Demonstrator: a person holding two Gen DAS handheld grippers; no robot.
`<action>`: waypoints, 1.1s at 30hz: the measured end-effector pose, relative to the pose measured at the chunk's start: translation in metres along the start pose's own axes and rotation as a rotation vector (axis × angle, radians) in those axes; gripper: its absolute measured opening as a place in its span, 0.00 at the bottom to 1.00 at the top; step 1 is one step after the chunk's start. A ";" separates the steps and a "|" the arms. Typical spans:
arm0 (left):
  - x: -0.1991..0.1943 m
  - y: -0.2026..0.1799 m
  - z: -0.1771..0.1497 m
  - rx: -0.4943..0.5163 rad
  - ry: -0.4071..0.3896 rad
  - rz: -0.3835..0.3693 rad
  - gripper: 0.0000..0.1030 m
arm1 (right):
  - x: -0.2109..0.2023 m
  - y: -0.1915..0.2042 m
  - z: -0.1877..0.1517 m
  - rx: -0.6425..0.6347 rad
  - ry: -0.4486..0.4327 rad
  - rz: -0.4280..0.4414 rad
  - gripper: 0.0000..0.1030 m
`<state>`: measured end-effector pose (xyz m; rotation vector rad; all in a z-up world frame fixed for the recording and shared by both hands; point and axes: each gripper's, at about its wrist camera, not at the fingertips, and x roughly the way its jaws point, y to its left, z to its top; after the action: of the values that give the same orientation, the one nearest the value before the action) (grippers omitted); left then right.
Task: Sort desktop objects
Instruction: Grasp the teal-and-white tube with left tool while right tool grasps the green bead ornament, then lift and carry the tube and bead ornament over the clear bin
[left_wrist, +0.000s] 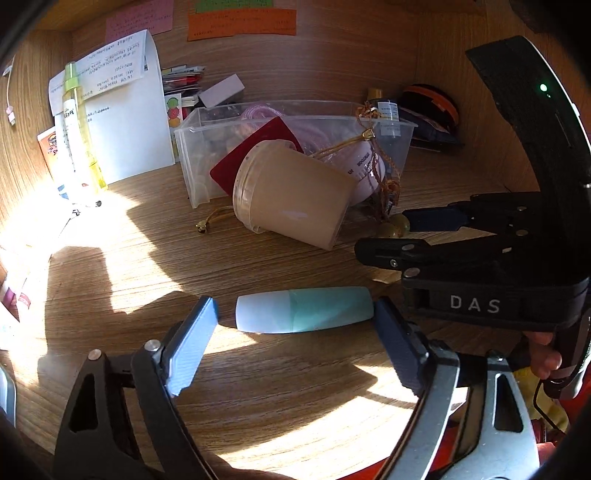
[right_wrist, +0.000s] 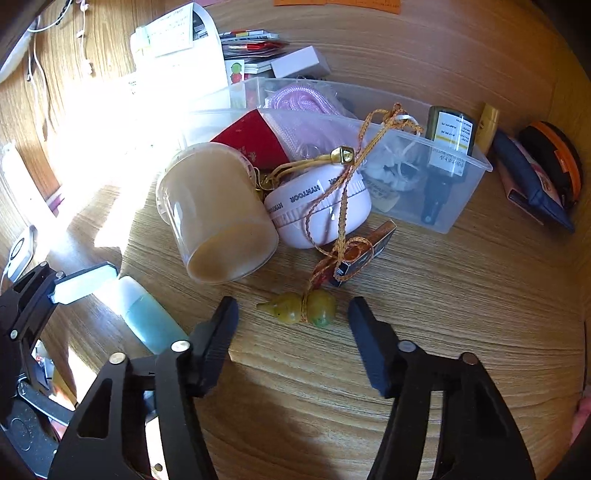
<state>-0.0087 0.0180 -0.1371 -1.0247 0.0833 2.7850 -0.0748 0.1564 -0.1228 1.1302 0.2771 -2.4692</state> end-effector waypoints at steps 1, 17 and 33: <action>0.000 0.001 0.000 0.001 -0.002 -0.004 0.76 | 0.000 0.000 0.000 -0.003 -0.004 0.002 0.45; -0.012 0.013 0.008 -0.046 -0.032 0.006 0.71 | -0.045 -0.016 0.000 0.025 -0.127 0.032 0.38; -0.047 0.027 0.050 -0.055 -0.171 0.045 0.71 | -0.090 -0.060 0.028 0.071 -0.265 -0.001 0.38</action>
<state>-0.0106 -0.0095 -0.0684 -0.8014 0.0084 2.9178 -0.0676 0.2262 -0.0357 0.8150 0.1120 -2.6108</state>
